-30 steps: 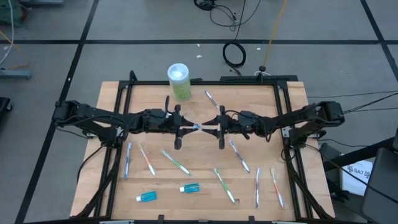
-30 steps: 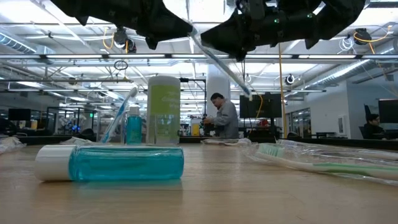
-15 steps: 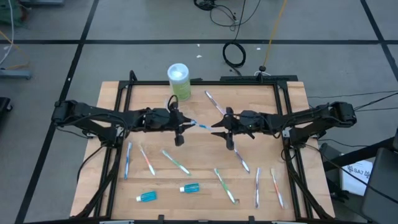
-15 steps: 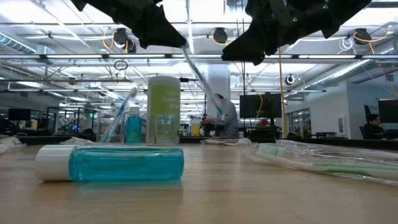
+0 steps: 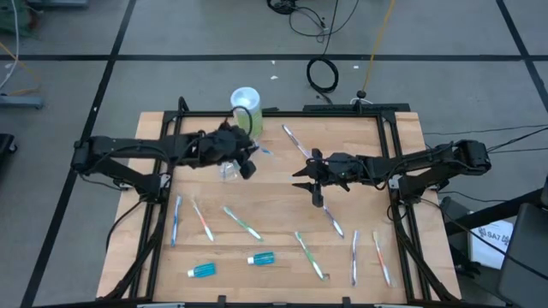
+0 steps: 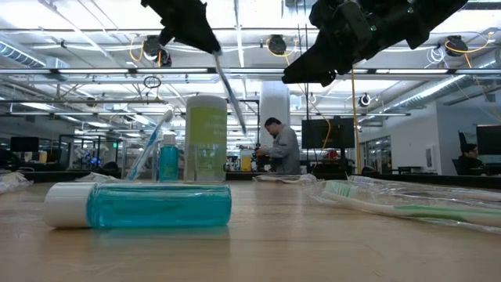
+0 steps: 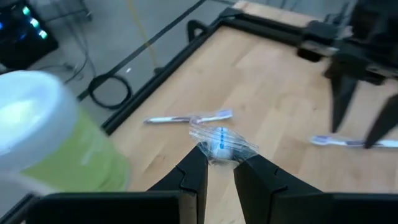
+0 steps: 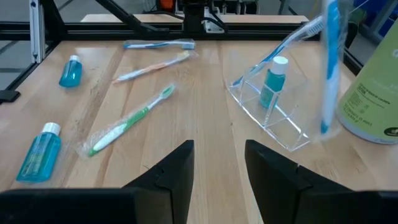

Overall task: Pick & Place toothbrushing station
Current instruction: Put the top blue toothbrush into the transparent organizer

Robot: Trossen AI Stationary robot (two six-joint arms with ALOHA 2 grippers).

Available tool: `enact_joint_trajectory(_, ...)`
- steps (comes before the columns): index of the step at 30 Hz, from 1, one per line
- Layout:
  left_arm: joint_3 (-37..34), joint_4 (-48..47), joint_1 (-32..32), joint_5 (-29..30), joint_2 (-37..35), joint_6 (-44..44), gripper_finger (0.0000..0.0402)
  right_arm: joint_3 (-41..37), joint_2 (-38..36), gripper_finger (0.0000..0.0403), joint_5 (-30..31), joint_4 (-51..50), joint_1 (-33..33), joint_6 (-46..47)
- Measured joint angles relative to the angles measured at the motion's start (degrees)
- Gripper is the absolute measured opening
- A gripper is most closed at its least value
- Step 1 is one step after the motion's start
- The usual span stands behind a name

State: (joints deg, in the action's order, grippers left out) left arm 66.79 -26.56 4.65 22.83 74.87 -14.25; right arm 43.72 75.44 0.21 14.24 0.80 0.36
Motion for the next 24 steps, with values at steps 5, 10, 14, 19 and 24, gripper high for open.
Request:
enact_joint_trajectory(5,3.1,-6.7,2.9,-0.3,0.0,-1.5,0.0067,0.0,0.0,0.0136,0.0,0.0,0.0,0.0)
enact_joint_trajectory(10,3.4,-9.7,5.4,-1.5,0.0,-2.6,0.0067,0.0,0.0,0.0135,0.0,0.0,0.0,0.0)
enact_joint_trajectory(14,3.3,-12.2,7.3,-4.3,0.0,-4.3,0.0067,0.0,0.0,0.0134,0.0,0.0,0.0,0.0)
enact_joint_trajectory(19,3.2,-13.8,8.6,-4.5,0.0,-5.5,0.0067,0.0,0.0,0.0133,0.0,0.0,0.0,0.0)
enact_joint_trajectory(24,3.2,-14.0,9.2,-4.6,1.8,-5.8,0.0067,0.0,0.0,0.0133,0.0,0.0,0.0,-1.0)
